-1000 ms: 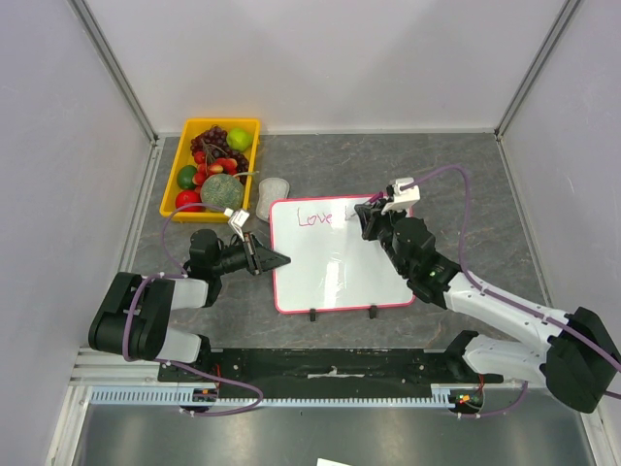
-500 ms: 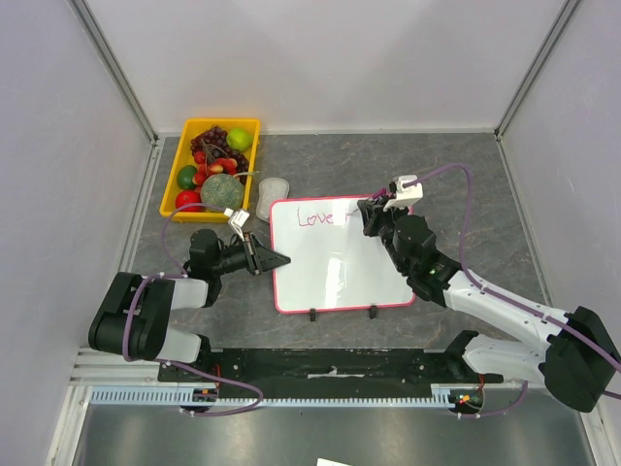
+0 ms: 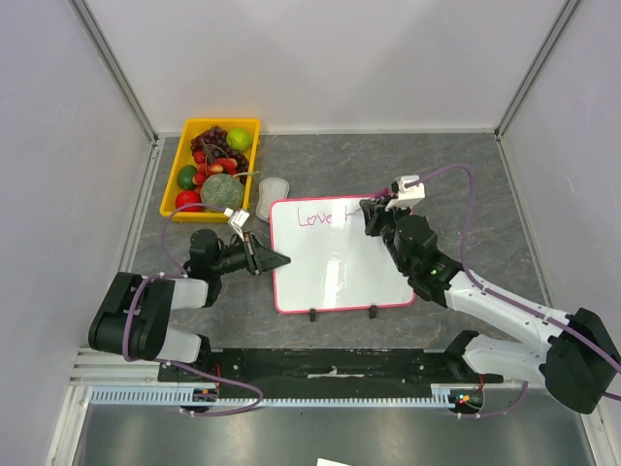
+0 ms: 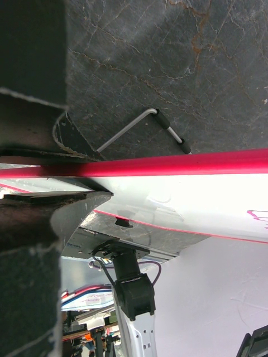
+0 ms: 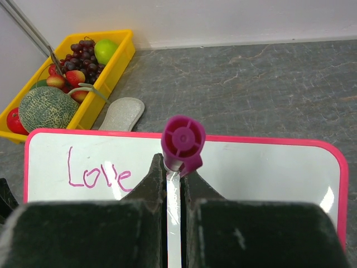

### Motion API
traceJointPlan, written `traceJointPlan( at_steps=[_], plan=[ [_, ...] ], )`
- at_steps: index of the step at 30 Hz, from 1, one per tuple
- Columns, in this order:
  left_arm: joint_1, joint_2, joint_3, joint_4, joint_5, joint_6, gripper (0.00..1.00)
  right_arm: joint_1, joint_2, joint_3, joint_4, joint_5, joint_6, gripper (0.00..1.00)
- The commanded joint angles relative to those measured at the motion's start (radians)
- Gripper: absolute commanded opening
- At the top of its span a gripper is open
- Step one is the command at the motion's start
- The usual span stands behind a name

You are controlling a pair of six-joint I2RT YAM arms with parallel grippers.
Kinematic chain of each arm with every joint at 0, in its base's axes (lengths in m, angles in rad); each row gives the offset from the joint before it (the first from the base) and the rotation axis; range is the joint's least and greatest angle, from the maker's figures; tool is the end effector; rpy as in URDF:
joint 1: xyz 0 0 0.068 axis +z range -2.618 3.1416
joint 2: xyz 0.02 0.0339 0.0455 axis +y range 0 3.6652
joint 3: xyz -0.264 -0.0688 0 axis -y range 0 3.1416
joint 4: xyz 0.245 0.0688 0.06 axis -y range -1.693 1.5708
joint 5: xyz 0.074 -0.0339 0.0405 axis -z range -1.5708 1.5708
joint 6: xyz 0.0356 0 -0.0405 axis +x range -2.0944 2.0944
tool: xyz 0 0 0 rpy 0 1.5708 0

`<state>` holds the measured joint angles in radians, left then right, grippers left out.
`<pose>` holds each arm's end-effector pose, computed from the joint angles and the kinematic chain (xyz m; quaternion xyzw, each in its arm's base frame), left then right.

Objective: Write a sentence on the whiteboard
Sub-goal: Write with the whiteboard marker on the whiteboard.

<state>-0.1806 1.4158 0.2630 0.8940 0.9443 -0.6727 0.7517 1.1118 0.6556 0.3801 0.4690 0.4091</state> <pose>0.2164 -0.0688 0.1505 0.0972 0.7521 -0.5529 0.3454 0.1972 0.1623 0.2881 0.0340 0.7299 0.2200 0.6463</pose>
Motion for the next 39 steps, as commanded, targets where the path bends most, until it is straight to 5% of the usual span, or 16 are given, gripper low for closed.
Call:
traceJointPlan(
  at_steps=[1, 25, 39],
  plan=[
    [-0.002, -0.002, -0.001, 0.008, -0.022, 0.050, 0.02, -0.011, -0.026, -0.028, -0.020, 0.016, 0.003, 0.00],
    [-0.002, -0.003, -0.001, 0.008, -0.024, 0.051, 0.02, -0.011, 0.003, -0.037, 0.014, -0.049, 0.071, 0.00],
    [-0.002, -0.003, 0.001, 0.002, -0.024, 0.055, 0.02, -0.018, -0.124, -0.001, -0.040, -0.029, 0.054, 0.00]
  ],
)
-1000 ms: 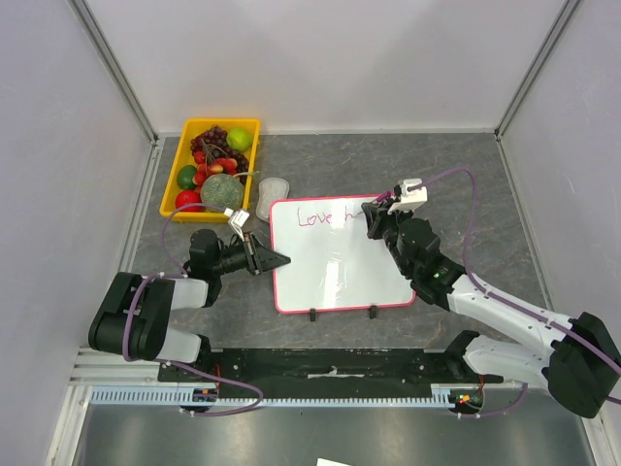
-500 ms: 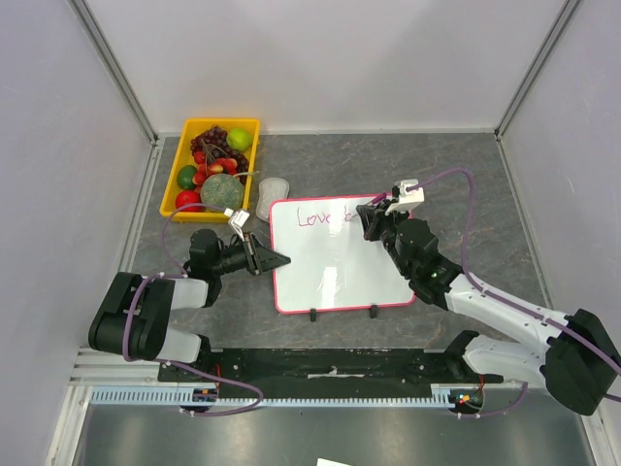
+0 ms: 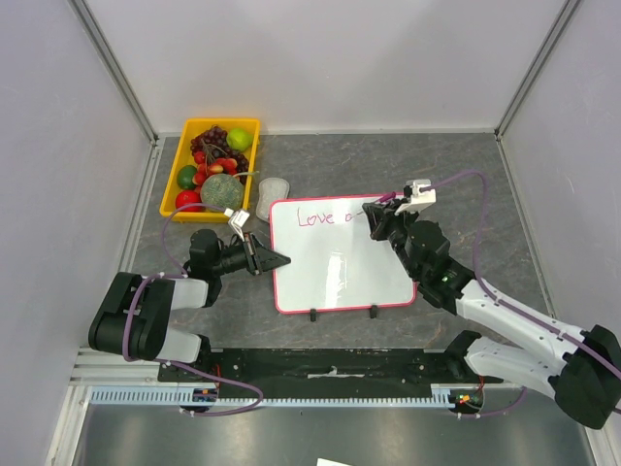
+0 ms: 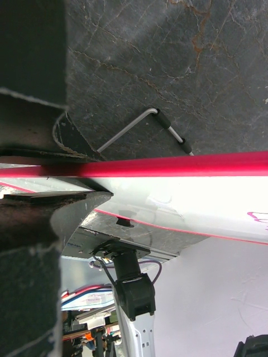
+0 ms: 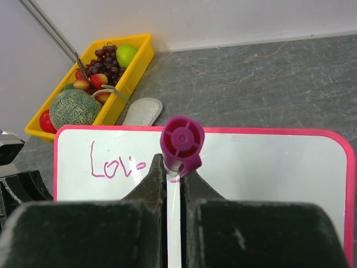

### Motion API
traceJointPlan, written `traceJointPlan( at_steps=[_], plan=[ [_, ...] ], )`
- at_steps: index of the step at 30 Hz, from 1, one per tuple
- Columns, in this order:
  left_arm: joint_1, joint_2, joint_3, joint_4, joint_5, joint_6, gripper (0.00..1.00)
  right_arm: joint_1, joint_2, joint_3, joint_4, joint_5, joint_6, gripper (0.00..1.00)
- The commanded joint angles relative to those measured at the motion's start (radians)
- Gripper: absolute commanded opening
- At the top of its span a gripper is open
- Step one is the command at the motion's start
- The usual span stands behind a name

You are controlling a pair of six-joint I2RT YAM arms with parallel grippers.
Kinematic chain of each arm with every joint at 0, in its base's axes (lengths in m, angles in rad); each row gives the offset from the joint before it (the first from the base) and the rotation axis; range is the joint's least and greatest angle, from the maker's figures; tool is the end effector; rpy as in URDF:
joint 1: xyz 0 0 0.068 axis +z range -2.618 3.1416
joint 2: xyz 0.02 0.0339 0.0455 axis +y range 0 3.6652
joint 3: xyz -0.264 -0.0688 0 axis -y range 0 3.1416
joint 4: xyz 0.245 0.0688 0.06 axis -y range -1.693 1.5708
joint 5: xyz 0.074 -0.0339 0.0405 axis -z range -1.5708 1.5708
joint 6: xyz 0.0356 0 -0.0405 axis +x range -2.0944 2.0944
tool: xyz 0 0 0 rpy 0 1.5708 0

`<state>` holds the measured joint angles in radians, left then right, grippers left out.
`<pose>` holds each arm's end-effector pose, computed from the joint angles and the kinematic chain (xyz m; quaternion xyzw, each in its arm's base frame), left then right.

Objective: Write a sentence on the whiteboard
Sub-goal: Write with the whiteboard marker on the whiteboard.

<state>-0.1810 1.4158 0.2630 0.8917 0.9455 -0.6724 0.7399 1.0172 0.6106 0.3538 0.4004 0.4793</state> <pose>0.2163 -0.0689 0.1503 0.0972 0.7524 -0.5532 0.3442 0.1841 0.1493 0.2906 0.0433 0.7228 0.2679 0.6356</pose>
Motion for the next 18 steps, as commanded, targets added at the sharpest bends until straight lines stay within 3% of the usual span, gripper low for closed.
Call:
traceJointPlan(
  at_steps=[1, 18],
  plan=[
    [-0.002, -0.003, 0.001, 0.004, -0.024, 0.051, 0.02, -0.010, -0.029, 0.046, -0.015, 0.047, -0.021, 0.00],
    [-0.002, -0.003, -0.001, 0.012, -0.022, 0.053, 0.02, -0.027, 0.034, 0.074, 0.019, 0.057, -0.036, 0.00]
  ],
)
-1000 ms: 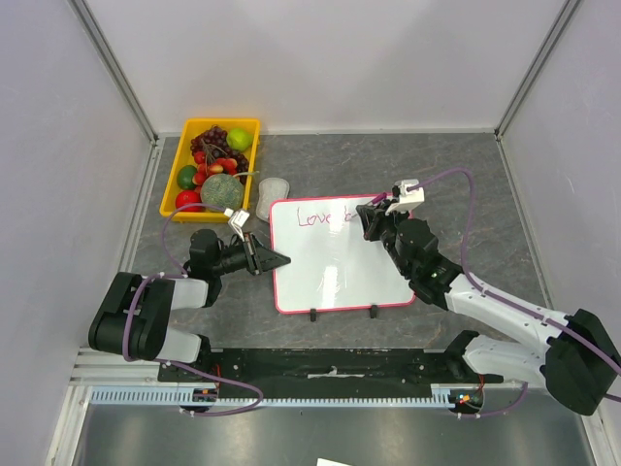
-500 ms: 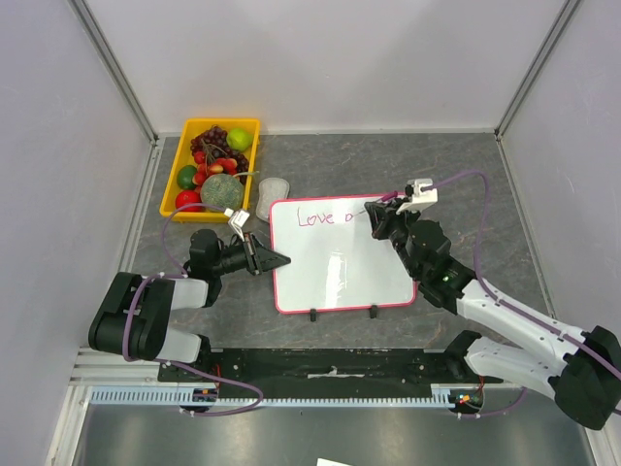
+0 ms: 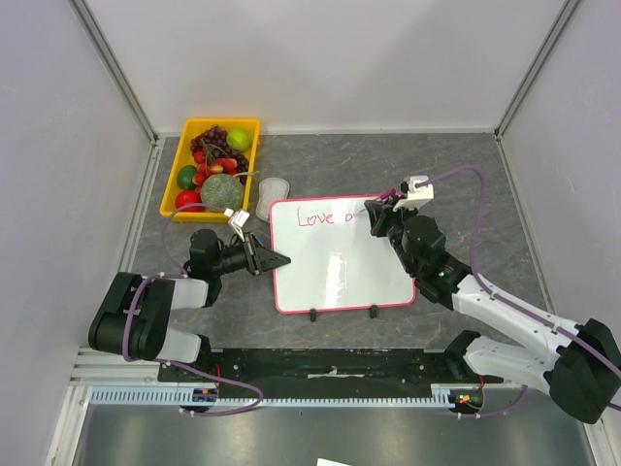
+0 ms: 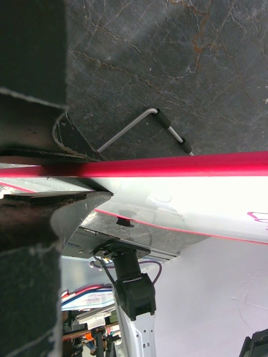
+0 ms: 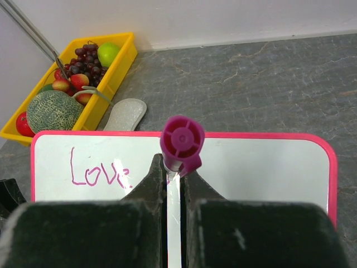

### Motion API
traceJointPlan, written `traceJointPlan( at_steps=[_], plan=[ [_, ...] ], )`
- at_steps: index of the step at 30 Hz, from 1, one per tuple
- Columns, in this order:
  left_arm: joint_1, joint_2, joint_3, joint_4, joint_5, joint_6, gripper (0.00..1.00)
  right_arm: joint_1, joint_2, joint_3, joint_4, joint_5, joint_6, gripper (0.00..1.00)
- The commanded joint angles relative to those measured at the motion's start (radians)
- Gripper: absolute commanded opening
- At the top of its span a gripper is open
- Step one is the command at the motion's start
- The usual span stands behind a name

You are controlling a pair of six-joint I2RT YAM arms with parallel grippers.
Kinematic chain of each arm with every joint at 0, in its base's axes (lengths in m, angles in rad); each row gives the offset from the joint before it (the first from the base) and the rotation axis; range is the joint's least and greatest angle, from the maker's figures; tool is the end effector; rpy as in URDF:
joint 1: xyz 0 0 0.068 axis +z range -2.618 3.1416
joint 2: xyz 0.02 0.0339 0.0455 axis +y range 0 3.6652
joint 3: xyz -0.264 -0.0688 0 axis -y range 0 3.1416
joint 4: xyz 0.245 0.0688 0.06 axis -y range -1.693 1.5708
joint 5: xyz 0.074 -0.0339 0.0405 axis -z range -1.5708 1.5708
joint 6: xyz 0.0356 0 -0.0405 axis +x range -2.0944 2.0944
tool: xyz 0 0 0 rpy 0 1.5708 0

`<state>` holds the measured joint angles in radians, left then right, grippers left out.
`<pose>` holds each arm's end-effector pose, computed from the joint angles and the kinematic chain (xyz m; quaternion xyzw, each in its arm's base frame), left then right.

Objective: Write a sentence on the whiteboard
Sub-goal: Write with the whiteboard marker on the whiteboard.

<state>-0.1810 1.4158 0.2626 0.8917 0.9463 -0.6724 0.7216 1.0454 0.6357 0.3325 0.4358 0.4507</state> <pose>0.2162 -0.0689 0.1502 0.0974 0.7524 -0.5534 0.3438 0.1917 0.1487 0.2911 0.0487 0.7298 0.2347 0.6403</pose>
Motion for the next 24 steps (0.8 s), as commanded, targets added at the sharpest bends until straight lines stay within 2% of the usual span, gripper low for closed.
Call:
traceJointPlan(
  at_steps=[1, 13, 24],
  plan=[
    [-0.002, -0.003, 0.000, 0.012, -0.023, 0.051, 0.02, -0.008, 0.007, 0.047, 0.042, 0.024, -0.006, 0.00],
    [-0.002, -0.005, 0.000, 0.012, -0.021, 0.053, 0.02, -0.028, 0.039, 0.019, 0.065, 0.029, 0.002, 0.00],
    [-0.002, -0.005, 0.000, 0.010, -0.023, 0.053, 0.02, -0.031, -0.005, -0.039, 0.025, 0.003, 0.005, 0.00]
  ],
)
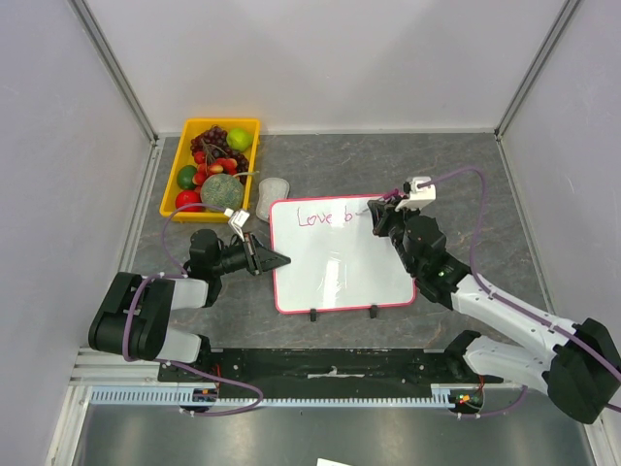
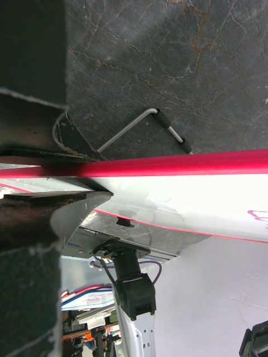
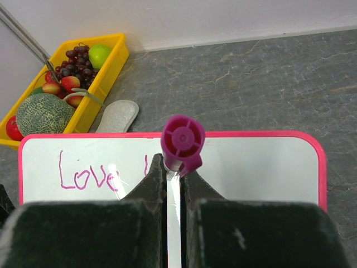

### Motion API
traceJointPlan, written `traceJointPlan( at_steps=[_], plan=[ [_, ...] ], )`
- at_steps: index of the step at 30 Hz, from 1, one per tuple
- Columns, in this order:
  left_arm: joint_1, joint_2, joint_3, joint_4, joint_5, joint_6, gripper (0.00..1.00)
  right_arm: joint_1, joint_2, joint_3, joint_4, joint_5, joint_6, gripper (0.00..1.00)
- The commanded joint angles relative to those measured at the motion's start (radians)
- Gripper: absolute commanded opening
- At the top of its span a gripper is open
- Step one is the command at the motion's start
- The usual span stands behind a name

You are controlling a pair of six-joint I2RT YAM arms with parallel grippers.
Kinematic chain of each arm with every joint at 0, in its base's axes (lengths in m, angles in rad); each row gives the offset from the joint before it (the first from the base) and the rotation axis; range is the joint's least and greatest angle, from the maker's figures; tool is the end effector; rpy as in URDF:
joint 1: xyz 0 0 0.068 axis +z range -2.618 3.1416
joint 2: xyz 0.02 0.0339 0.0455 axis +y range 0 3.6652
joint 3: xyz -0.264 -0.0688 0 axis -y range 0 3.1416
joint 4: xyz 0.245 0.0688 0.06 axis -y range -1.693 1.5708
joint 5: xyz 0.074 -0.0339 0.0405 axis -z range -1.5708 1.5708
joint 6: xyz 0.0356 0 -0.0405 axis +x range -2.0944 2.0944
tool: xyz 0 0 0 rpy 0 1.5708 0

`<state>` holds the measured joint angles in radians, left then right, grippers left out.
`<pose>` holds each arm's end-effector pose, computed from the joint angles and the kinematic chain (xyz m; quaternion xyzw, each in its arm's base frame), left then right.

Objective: Write a sentence on the whiteboard
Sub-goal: Write with the whiteboard marker on the whiteboard.

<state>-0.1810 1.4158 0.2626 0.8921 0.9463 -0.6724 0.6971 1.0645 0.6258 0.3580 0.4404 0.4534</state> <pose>0.2162 -0.0689 0.1502 0.0975 0.7523 -0.5534 0.3439 0.1977 0.1457 0.2861 0.0598 0.7300 0.2252 0.6425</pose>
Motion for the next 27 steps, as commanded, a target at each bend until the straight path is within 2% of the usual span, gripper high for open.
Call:
traceJointPlan(
  at_steps=[1, 14, 21, 27],
  plan=[
    [-0.002, -0.005, 0.000, 0.010, -0.023, 0.053, 0.02, -0.008, -0.028, -0.037, -0.005, -0.003, 0.002, 0.00],
    [-0.002, -0.003, 0.000, 0.010, -0.024, 0.051, 0.02, -0.007, -0.057, -0.080, -0.014, -0.025, 0.013, 0.00],
    [-0.002, -0.005, 0.000, 0.008, -0.024, 0.053, 0.02, -0.008, -0.110, -0.002, -0.033, -0.040, 0.016, 0.00],
    [-0.002, -0.006, 0.000, 0.008, -0.024, 0.054, 0.02, -0.008, -0.080, 0.052, -0.019, -0.034, -0.001, 0.00]
  ],
)
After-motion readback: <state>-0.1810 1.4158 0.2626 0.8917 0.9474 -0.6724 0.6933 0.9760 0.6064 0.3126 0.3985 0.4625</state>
